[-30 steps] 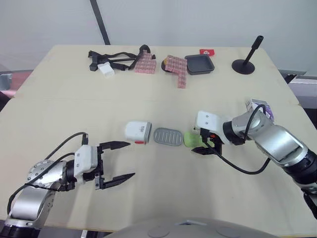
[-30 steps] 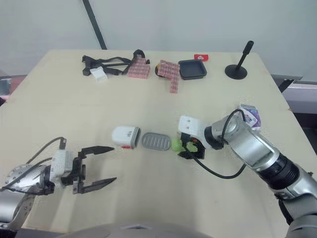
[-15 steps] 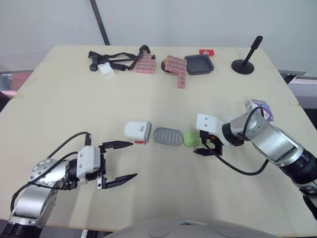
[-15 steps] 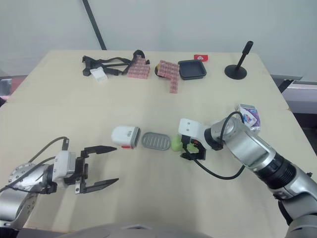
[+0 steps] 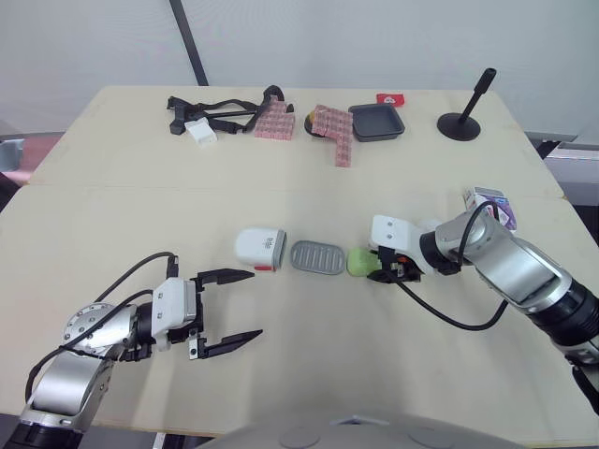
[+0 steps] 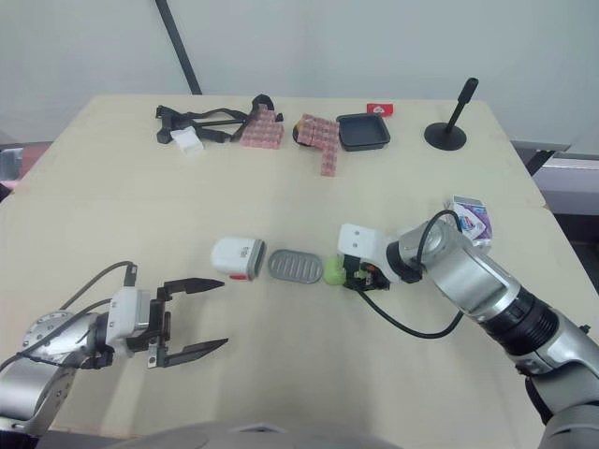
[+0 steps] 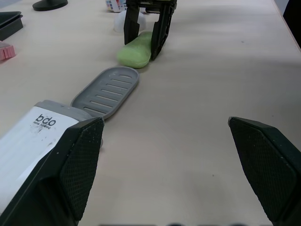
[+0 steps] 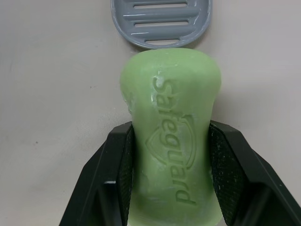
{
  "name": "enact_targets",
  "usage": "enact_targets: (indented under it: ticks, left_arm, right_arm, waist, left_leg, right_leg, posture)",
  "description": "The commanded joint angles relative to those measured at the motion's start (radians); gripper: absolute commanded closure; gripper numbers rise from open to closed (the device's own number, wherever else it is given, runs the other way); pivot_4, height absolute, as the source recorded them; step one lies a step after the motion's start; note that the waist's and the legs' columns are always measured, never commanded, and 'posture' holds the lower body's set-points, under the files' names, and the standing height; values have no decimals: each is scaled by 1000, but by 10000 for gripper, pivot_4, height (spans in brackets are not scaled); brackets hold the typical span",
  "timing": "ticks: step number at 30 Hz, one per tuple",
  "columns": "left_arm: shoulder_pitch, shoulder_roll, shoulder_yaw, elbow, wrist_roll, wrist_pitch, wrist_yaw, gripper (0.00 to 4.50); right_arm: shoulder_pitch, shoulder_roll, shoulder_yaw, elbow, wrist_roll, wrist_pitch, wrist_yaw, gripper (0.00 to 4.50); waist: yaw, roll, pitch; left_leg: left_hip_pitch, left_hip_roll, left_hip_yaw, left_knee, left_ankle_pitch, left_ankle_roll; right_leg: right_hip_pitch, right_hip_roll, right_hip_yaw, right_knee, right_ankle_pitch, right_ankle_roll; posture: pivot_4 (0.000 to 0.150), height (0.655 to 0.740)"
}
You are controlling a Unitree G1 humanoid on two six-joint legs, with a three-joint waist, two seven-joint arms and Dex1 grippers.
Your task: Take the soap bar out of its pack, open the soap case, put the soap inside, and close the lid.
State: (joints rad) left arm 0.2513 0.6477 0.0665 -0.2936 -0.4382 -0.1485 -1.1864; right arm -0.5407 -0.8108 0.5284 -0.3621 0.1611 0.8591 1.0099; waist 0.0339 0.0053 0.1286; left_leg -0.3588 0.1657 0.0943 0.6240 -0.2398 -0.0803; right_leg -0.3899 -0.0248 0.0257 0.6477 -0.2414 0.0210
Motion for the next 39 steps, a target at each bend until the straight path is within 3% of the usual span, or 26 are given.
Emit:
enact_targets:
  ticks: [1, 10, 20, 39]
  left_arm:
    - [-6, 9, 10, -29, -10, -5, 12, 0]
    - [-28, 12, 33, -3, -5, -14, 39, 0]
    - [-61, 6, 43, 40, 1, -18, 72, 0]
    - [-55, -12, 27, 25, 16, -19, 125, 0]
  right_arm:
    - [-36, -15, -41, -10, 2, -23, 27, 27471]
    - [-210, 74, -65, -73, 75, 85, 52, 27471]
    - [-336, 264, 99, -6, 15, 190, -55, 27471]
    - [-379, 331, 203, 57, 11, 310, -121, 27471]
  waist:
    - [0, 0, 0]
    - [-7, 0, 0]
    - [2, 0, 0]
    - [9, 0, 0]
  left_leg:
    - [0, 0, 0, 0, 0, 0]
    - [0, 0, 0, 0, 0, 0]
    - [2, 0, 0, 0, 1, -2]
    - [1, 0, 0, 0, 1, -4]
  right_leg:
    - [0, 0, 0, 0, 0, 0]
    - [0, 1, 0, 1, 0, 0]
    - [-4, 1, 0, 2, 0, 0]
    - [-3, 2, -1, 2, 0, 0]
  posture:
    - [1500, 7374]
    - [1500, 7374]
    - [1500, 7374]
    - [1500, 7374]
